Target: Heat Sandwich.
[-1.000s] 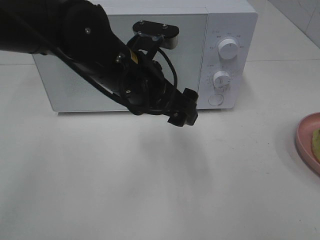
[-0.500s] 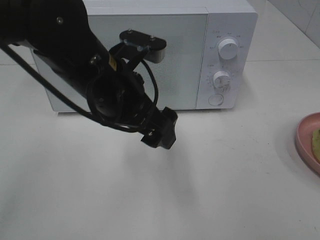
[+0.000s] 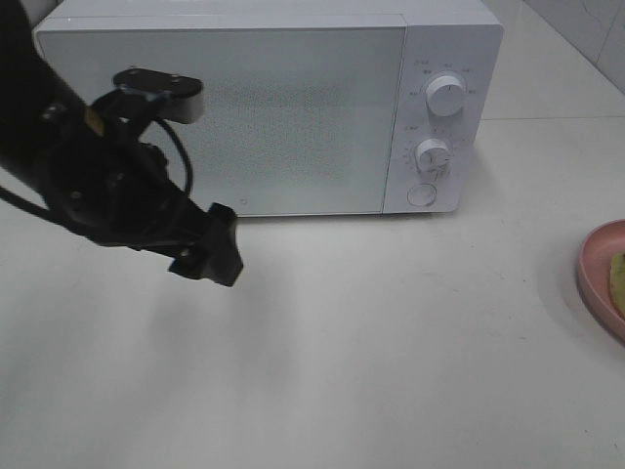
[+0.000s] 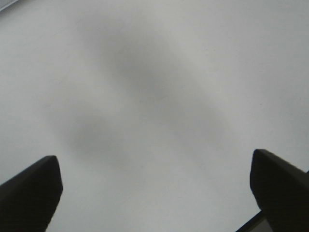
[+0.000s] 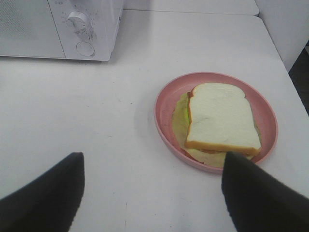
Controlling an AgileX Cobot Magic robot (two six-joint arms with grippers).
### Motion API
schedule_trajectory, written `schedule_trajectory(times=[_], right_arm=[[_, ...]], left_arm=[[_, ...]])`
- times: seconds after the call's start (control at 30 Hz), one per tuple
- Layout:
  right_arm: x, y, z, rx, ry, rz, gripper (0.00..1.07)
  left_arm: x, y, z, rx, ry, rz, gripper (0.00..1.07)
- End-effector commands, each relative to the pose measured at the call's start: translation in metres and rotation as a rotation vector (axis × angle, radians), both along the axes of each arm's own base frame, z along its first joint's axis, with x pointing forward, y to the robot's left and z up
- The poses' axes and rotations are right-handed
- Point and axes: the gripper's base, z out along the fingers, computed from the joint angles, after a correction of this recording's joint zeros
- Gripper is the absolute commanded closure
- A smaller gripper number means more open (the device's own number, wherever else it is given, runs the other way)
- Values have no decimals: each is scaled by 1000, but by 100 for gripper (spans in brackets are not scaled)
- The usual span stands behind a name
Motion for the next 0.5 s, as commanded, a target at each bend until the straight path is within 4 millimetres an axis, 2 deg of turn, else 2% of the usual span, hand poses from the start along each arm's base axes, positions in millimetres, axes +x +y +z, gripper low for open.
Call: schedule_trajectory(times=[0.03, 0.07, 0.1, 0.17, 0.2, 0.23, 0.37, 0.5], right_arm=[[-4, -1, 0, -9, -29, -4, 31], [-4, -1, 0, -9, -29, -4, 31], [-4, -1, 0, -9, -29, -4, 31], [-4, -1, 0, -9, -29, -4, 31], [-4, -1, 0, -9, -29, -4, 31], [-4, -1, 0, -9, -29, -4, 31], [-4, -1, 0, -9, -29, -4, 31], [-4, -1, 0, -9, -29, -4, 31]], left_arm=[[-4, 26, 6, -22, 4, 84, 7], [-8, 41, 8, -22, 6, 124, 7], [-8, 41, 8, -22, 6, 124, 7], [-11, 58, 12, -27, -2, 171, 7], [-15, 74, 17, -30, -6, 217, 7], [-15, 74, 17, -30, -6, 217, 7], [-27, 108, 35, -22, -13, 307, 7], [-35, 126, 48, -16, -40, 359, 7]])
